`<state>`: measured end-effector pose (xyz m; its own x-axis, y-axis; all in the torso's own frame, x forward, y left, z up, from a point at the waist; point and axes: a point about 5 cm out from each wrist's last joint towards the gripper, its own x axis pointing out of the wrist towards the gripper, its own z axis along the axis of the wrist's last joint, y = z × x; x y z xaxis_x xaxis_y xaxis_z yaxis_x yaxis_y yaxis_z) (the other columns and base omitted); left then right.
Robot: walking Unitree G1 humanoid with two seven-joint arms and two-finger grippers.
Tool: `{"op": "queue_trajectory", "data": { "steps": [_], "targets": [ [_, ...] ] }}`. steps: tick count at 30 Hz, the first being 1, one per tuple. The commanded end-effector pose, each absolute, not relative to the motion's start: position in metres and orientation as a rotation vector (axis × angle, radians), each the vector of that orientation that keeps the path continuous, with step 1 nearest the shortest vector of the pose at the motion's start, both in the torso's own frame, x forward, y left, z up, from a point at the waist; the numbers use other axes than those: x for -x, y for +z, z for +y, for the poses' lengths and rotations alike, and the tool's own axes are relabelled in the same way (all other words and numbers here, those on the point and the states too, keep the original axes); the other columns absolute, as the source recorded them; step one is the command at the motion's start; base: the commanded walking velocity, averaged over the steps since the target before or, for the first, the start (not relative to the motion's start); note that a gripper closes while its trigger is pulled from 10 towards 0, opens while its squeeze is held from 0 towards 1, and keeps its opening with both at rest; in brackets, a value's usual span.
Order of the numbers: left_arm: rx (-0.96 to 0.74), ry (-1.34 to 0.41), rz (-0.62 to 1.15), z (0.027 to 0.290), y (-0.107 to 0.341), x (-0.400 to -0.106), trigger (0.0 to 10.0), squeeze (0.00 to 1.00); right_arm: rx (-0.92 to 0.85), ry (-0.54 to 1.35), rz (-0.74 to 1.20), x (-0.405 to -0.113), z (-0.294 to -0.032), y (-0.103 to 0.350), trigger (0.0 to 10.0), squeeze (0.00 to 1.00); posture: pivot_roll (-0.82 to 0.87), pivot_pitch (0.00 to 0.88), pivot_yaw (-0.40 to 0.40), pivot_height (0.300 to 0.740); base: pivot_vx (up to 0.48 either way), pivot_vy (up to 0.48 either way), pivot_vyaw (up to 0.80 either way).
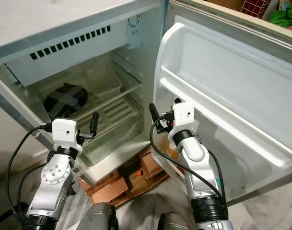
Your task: Restocking fridge
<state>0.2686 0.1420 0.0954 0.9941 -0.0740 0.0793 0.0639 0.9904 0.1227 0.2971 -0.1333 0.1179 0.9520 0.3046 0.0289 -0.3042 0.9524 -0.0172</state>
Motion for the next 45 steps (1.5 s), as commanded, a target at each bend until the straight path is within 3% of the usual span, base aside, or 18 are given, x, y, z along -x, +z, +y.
{"op": "queue_trajectory", "data": {
  "steps": [1,17,25,29,45],
  "targets": [
    [-0.132,-0.077,-0.073,0.140,0.094,-0.269,10.0,0.00,0.006,0.325,-0.011,-0.294,-0.130,0.114,10.0,0.00,0.11,0.037,0.008,0.714,0.000,-0.364,0.00],
    [-0.143,-0.078,-0.074,0.137,0.094,-0.272,10.0,0.00,-0.020,0.386,0.075,-0.293,-0.121,0.103,10.0,0.00,0.11,0.027,0.009,0.714,0.000,-0.348,0.00],
    [-0.149,-0.047,-0.041,0.138,0.090,-0.274,10.0,0.00,-0.059,0.635,0.090,-0.276,-0.101,0.101,10.0,0.00,0.11,0.019,0.007,0.718,0.000,0.000,0.00],
    [-0.154,-0.042,-0.027,0.138,0.089,-0.275,10.0,0.00,-0.050,0.608,0.082,-0.279,-0.103,0.101,10.0,0.00,0.11,0.015,0.008,0.740,0.000,0.000,0.00],
    [-0.167,-0.019,-0.059,0.140,0.092,-0.279,10.0,0.00,-0.059,0.607,0.067,-0.283,-0.099,0.105,10.0,0.00,0.11,0.014,0.007,0.740,0.000,-0.250,0.00]
  ]
}}
